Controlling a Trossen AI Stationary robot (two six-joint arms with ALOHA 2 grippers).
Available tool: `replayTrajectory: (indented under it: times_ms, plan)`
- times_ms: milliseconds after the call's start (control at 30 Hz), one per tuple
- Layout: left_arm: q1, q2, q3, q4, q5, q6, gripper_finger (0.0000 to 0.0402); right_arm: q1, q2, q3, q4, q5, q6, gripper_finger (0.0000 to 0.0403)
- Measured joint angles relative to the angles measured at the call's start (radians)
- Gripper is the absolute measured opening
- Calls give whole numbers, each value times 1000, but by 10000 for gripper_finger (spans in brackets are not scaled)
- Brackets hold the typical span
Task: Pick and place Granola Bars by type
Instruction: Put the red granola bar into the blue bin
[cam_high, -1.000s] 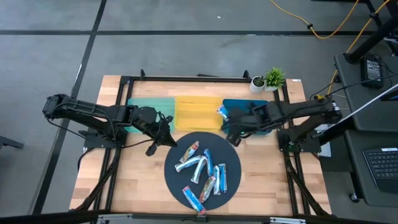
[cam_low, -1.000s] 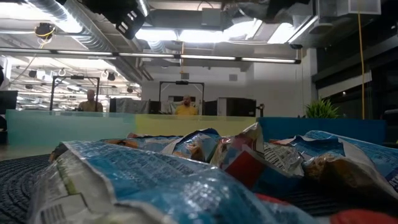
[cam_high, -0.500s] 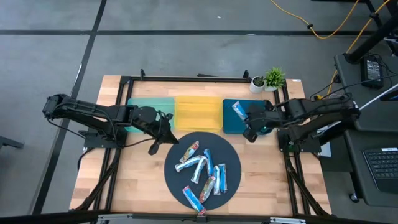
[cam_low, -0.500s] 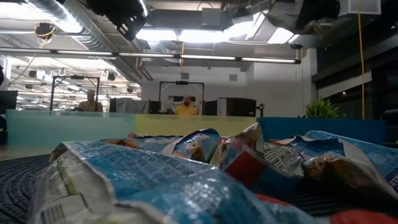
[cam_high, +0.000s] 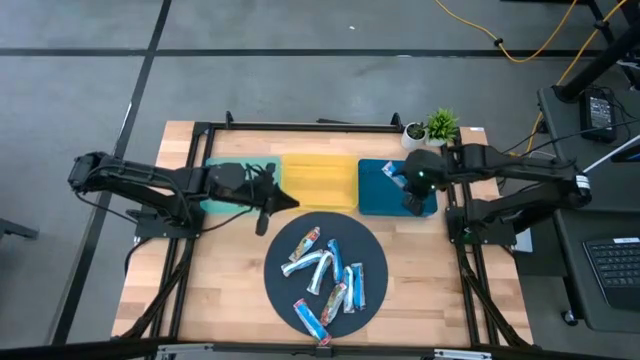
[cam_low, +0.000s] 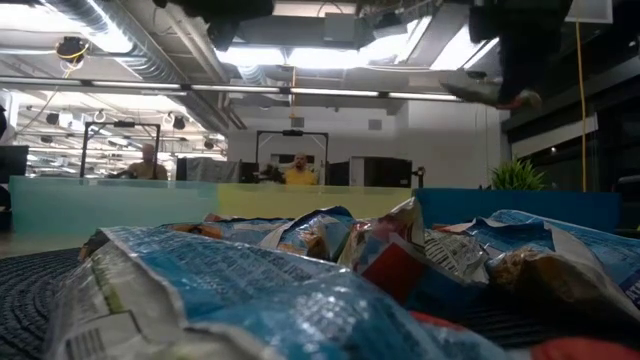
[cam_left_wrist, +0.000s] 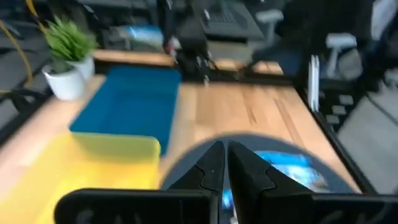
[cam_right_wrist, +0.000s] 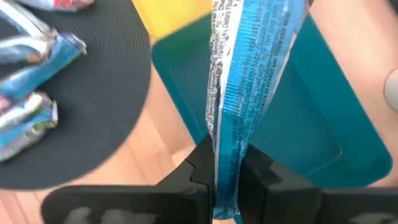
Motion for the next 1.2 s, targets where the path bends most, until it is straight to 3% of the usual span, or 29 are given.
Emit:
replayTrajectory:
  times_ms: [267,567,1200]
  plan:
    - [32,0,0,88,-44,-54,15,-175,0,-94,12,-52,-196,48]
    - [31,0,0,87,-97,-103,15,-322,16,-248,163,-103,-298,48]
    - [31,0,0,78,-121,-98,15,-401,252,-327,315,-123,-433,48]
